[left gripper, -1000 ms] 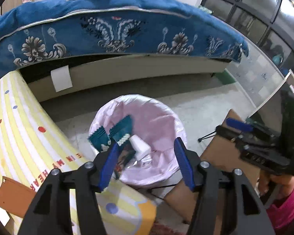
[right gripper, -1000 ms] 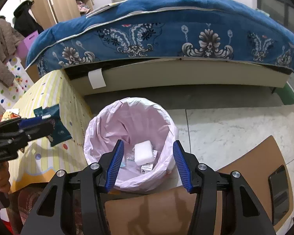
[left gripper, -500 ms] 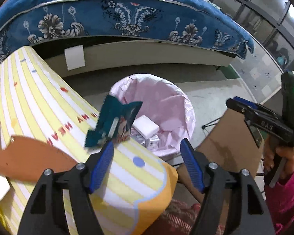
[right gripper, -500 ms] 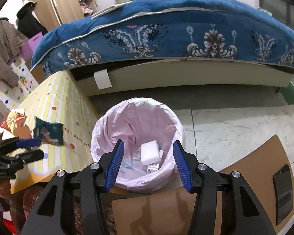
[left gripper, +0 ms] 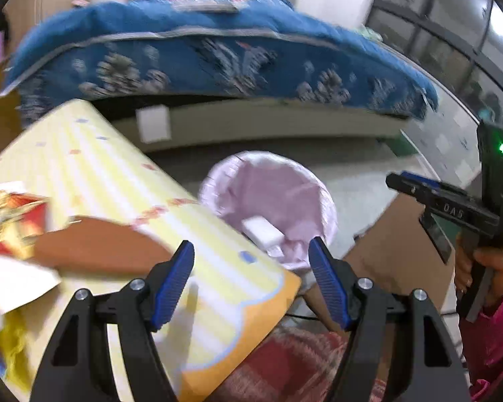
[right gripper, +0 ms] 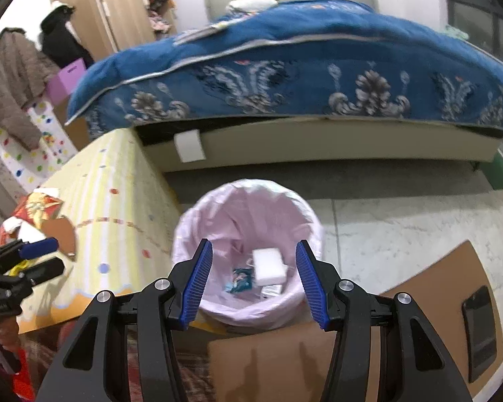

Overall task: Collect trash
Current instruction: 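Return both tools to the table above the remaining items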

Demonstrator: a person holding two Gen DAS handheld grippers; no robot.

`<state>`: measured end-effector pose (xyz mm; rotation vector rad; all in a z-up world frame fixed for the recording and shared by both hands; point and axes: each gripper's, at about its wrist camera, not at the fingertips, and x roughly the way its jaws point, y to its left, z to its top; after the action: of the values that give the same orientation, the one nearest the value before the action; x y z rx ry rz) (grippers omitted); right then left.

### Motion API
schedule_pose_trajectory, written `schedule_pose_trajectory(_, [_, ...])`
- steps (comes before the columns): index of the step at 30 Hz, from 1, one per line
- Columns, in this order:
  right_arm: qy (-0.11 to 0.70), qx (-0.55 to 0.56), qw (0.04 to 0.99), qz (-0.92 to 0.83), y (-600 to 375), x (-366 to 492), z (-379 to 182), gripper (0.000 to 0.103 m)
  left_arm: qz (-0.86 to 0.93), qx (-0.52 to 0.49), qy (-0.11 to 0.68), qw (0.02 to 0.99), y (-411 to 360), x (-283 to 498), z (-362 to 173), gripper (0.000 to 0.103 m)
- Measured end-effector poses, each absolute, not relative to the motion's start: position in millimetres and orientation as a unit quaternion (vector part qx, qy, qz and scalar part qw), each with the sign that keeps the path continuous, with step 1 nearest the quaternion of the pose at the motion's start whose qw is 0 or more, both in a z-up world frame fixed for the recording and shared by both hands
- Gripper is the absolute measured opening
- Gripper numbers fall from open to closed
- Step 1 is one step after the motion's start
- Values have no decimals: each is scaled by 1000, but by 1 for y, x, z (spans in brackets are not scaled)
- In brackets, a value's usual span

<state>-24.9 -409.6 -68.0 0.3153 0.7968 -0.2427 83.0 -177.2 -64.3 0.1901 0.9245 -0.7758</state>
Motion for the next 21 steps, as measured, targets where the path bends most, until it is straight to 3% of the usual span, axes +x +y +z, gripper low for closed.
schedule_pose_trajectory(8, [374, 104, 921, -29, -330, 0, -36, 52, -275, 38, 401, 873, -88, 61, -30, 76])
schedule_pose_trajectory(21, [377, -4, 922, 91, -189, 58, -12, 58, -116, -3, 387, 915, 60, 48, -29, 82])
